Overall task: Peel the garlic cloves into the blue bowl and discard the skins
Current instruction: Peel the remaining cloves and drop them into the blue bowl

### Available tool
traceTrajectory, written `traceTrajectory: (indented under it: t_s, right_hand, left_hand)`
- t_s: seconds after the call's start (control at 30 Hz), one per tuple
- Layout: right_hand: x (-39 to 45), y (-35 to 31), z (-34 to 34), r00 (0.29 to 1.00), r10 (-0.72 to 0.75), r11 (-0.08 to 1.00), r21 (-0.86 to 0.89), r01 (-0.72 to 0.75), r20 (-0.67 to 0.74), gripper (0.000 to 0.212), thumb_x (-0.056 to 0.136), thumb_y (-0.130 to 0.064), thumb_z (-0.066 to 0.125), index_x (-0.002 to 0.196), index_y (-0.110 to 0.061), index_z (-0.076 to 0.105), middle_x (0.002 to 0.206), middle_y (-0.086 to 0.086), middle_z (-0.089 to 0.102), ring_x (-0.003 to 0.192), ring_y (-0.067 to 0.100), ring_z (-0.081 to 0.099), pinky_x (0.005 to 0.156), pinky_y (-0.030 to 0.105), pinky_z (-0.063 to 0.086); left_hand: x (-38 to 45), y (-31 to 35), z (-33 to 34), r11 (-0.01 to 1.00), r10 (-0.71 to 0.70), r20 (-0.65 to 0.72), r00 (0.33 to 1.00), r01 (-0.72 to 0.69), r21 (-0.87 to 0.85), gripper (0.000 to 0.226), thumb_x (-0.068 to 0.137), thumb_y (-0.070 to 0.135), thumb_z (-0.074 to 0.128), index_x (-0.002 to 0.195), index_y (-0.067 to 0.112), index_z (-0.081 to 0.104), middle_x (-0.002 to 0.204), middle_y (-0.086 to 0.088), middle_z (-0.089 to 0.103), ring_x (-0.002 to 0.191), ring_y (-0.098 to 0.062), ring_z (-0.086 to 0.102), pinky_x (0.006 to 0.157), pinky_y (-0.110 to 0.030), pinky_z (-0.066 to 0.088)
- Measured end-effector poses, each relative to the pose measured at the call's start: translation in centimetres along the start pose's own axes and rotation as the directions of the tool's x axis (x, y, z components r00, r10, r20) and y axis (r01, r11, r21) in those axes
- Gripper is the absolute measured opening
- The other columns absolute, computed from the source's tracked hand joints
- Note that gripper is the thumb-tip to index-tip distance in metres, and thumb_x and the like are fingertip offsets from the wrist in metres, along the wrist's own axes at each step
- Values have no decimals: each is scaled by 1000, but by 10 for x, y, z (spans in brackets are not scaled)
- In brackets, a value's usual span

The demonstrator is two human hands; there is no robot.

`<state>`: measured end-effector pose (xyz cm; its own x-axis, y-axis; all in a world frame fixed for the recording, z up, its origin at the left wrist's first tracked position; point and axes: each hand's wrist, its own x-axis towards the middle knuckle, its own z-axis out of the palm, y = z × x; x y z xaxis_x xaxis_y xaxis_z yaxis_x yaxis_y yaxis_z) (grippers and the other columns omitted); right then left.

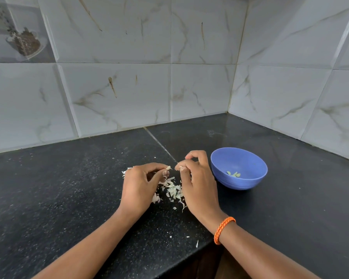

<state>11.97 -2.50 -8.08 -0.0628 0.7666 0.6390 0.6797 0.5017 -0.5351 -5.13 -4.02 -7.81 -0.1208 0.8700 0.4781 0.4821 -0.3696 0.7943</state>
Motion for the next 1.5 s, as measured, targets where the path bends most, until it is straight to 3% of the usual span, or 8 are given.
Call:
traceTrajectory:
  t_s: [0.13, 0.2, 0.3, 0.43, 0.83, 1.2, 1.43, 1.5]
  right_hand:
    - [4, 3, 1, 1000, -4, 996, 84, 2, 21, 29, 107, -34, 59, 85, -17, 69, 114, -14, 46, 89, 11, 59, 67, 32, 51]
    - [6, 6, 1, 1000, 3, 987, 162, -6, 18, 12, 100, -21, 73, 88, -20, 71, 115, -11, 47, 94, 8, 60, 73, 26, 53]
    - [7, 9, 1, 999, 26, 978, 205, -33, 37, 26, 90, 1, 77, 93, -24, 73, 118, -9, 49, 96, 8, 64, 79, 23, 56]
    - [6, 5, 0, 999, 33, 970, 238, -40, 33, 19, 92, -4, 75, 91, -22, 78, 116, -10, 52, 112, 6, 59, 86, 12, 48]
    - [5, 1, -3, 993, 62, 906, 411, -98, 102, 19, 91, -4, 80, 95, -22, 77, 113, -6, 58, 92, 15, 67, 82, 21, 55]
    - [6, 2, -3, 992, 114, 884, 451, -126, 53, 13, 88, -5, 82, 82, -16, 77, 104, -2, 62, 91, 13, 64, 75, 15, 49]
    - [6, 4, 0, 993, 110, 875, 470, -113, 35, 16, 82, 1, 83, 82, -12, 75, 105, -1, 60, 86, 14, 65, 71, 17, 50]
    - [6, 4, 0, 996, 85, 878, 470, -89, 29, 14, 83, -2, 85, 85, -12, 75, 107, 0, 58, 86, 14, 65, 71, 18, 51]
  left_hand:
    - [-3, 5, -2, 999, 6, 7, 1000, -5, -53, 12, 99, 20, 79, 99, 30, 86, 87, 19, 81, 74, -8, 78, 75, -44, 66]
    - [-4, 6, -2, 998, 9, -8, 1000, -9, -64, 12, 98, 19, 80, 98, 29, 86, 89, 21, 81, 70, -7, 78, 72, -43, 67]
    - [-5, 5, -1, 998, -11, -19, 1000, 10, -68, 9, 98, 21, 80, 101, 27, 87, 93, 21, 81, 67, -9, 79, 68, -43, 66]
    - [-4, 3, 0, 1000, -16, -41, 999, 16, -2, 8, 98, 25, 80, 100, 30, 86, 92, 24, 80, 57, -7, 75, 58, -32, 57]
    - [-6, 2, 2, 970, 107, -99, 989, -82, 228, 8, 95, 34, 80, 97, 40, 84, 88, 30, 77, 59, -1, 71, 63, -38, 60]
    - [-11, 8, 4, 912, 242, -93, 966, -193, 362, 10, 92, 33, 86, 96, 40, 82, 91, 29, 76, 65, 0, 66, 62, -29, 56]
    - [-10, 8, 8, 981, 154, -47, 987, -147, 127, 13, 94, 23, 84, 103, 32, 86, 87, 25, 79, 64, 3, 70, 62, -26, 56]
    - [-9, 9, 7, 998, 61, -20, 998, -62, -17, 13, 96, 21, 83, 105, 29, 86, 89, 21, 81, 67, -5, 75, 64, -38, 63]
